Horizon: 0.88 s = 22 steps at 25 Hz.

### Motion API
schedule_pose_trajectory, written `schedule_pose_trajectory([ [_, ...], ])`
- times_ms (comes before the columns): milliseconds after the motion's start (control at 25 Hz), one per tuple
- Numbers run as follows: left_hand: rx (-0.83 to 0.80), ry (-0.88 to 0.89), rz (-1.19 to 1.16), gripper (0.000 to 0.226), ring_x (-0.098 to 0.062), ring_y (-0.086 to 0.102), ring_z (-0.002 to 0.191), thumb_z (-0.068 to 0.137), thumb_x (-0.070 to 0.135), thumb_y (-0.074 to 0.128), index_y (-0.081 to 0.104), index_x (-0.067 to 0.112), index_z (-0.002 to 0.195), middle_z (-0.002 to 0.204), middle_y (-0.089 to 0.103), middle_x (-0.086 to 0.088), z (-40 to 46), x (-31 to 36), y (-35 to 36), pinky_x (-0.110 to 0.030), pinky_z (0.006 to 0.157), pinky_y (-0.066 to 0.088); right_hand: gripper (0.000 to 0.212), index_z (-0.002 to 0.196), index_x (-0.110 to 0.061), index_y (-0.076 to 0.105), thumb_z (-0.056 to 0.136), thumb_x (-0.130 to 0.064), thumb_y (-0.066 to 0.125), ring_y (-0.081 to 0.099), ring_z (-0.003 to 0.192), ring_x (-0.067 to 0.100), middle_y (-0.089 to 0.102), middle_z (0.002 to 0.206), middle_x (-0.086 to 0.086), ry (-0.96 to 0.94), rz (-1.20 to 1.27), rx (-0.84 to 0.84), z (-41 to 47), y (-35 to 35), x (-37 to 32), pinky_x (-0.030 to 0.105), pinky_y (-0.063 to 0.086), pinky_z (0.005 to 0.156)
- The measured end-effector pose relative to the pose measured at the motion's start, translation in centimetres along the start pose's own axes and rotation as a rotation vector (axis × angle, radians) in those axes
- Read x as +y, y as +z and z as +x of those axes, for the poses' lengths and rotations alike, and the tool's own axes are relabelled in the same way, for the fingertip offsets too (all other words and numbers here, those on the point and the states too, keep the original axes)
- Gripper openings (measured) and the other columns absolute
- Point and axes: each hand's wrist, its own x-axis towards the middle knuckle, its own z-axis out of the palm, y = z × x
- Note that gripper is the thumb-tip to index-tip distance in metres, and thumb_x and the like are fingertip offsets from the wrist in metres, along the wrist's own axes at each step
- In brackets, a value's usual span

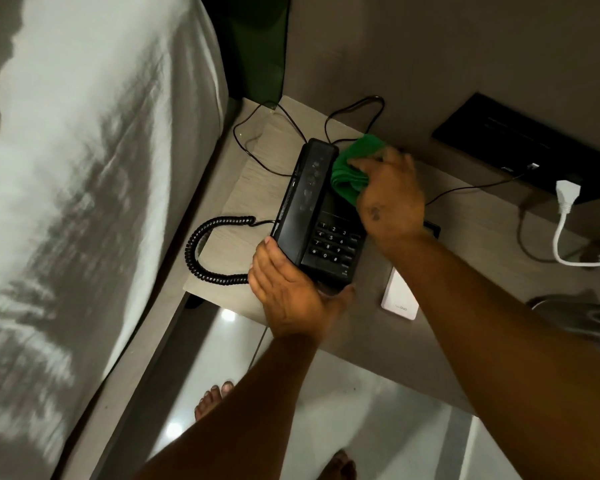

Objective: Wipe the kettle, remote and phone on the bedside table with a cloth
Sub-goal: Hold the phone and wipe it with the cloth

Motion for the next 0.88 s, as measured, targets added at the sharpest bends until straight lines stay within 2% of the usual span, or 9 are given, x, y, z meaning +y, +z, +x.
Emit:
schedule_pose_trajectory([
  [120, 0.017, -0.014, -0.039, 0.138, -0.039, 0.034, 0.142, 0.06, 0.095, 0.048, 0.02, -0.004, 0.152, 0.152, 0.037, -0.026, -0.1, 0.3, -0.2, -0.056, 0.119, 0.023, 0.058, 0.125, -0.027, 0.06, 0.075, 0.003, 0.061, 0.044, 0.119, 0.031, 0.054, 0.124, 0.004, -0.136, -0.024, -0.009, -6.1, 0.9, -0.5, 0.045, 0.054, 0.085],
  [200, 0.033, -0.004, -0.06, 0.132, -0.041, 0.037, 0.14, 0.066, 0.096, 0.035, 0.021, -0.005, 0.151, 0.15, 0.04, -0.026, -0.1, 0.4, -0.3, -0.057, 0.118, 0.026, 0.058, 0.124, -0.026, 0.061, 0.074, 0.003, 0.063, 0.043, 0.119, 0.031, 0.054, 0.125, 0.005, -0.14, 0.065, -0.091, -9.5, 1.0, 0.1, 0.047, 0.052, 0.088],
  [280, 0.032, 0.006, -0.06, 0.132, -0.041, 0.037, 0.141, 0.064, 0.092, 0.045, 0.018, -0.003, 0.151, 0.151, 0.039, -0.026, -0.1, 0.3, -0.3, -0.057, 0.119, 0.025, 0.049, 0.123, -0.025, 0.062, 0.078, -0.003, 0.058, 0.043, 0.118, 0.027, 0.053, 0.126, 0.006, -0.08, 0.168, -0.075, -10.4, 0.7, 0.7, 0.046, 0.053, 0.088],
  [360, 0.028, 0.003, -0.055, 0.129, -0.041, 0.037, 0.141, 0.066, 0.09, 0.045, 0.02, -0.004, 0.15, 0.151, 0.04, -0.026, -0.2, 0.1, -0.1, -0.058, 0.118, 0.027, 0.041, 0.121, -0.023, 0.063, 0.083, -0.02, 0.046, 0.042, 0.114, 0.024, 0.053, 0.125, 0.009, -0.091, 0.187, 0.015, -9.6, 0.1, 0.2, 0.046, 0.055, 0.084],
  [480, 0.052, -0.006, -0.084, 0.121, -0.041, 0.036, 0.141, 0.071, 0.083, 0.045, 0.021, -0.005, 0.15, 0.151, 0.04, -0.026, -0.2, 0.1, 0.2, -0.061, 0.117, 0.028, 0.05, 0.119, -0.02, 0.064, 0.081, -0.028, 0.034, 0.04, 0.113, 0.027, 0.058, 0.12, 0.012, -0.312, 0.093, 0.069, -8.0, 0.0, -2.1, 0.047, 0.054, 0.084],
  [560, 0.046, -0.004, -0.092, 0.125, -0.041, 0.035, 0.143, 0.065, 0.079, 0.053, 0.021, -0.005, 0.151, 0.152, 0.038, -0.026, -0.3, 0.0, 0.2, -0.06, 0.119, 0.025, 0.045, 0.12, -0.021, 0.064, 0.082, -0.023, 0.039, 0.043, 0.114, 0.03, 0.059, 0.12, 0.012, -0.393, 0.03, 0.043, -7.0, 0.4, -3.0, 0.049, 0.051, 0.086],
  [640, 0.044, 0.004, -0.074, 0.13, -0.041, 0.035, 0.143, 0.061, 0.082, 0.058, 0.022, -0.005, 0.151, 0.152, 0.038, -0.025, -0.2, 0.0, 0.2, -0.057, 0.12, 0.023, 0.044, 0.123, -0.023, 0.062, 0.081, -0.011, 0.056, 0.044, 0.116, 0.035, 0.056, 0.123, 0.012, -0.435, -0.05, 0.053, -5.2, 0.6, -2.9, 0.052, 0.047, 0.09],
  [760, 0.03, 0.004, -0.028, 0.136, -0.039, 0.035, 0.143, 0.054, 0.078, 0.07, 0.02, -0.003, 0.152, 0.152, 0.037, -0.024, -0.2, 0.0, 0.1, -0.055, 0.12, 0.023, 0.048, 0.127, -0.021, 0.058, 0.081, -0.01, 0.065, 0.035, 0.128, 0.037, 0.045, 0.138, 0.015, -0.392, -0.086, 0.053, -1.1, 0.1, -2.8, 0.053, 0.038, 0.103],
  [880, 0.022, 0.009, -0.007, 0.136, -0.038, 0.033, 0.145, 0.053, 0.076, 0.069, 0.021, -0.003, 0.153, 0.153, 0.035, -0.023, -0.1, 0.0, 0.1, -0.054, 0.121, 0.021, 0.045, 0.13, -0.017, 0.056, 0.086, -0.01, 0.062, 0.035, 0.132, 0.034, 0.036, 0.144, 0.016, -0.265, 0.091, -0.021, 3.2, -0.3, -3.3, 0.039, 0.031, 0.111],
])
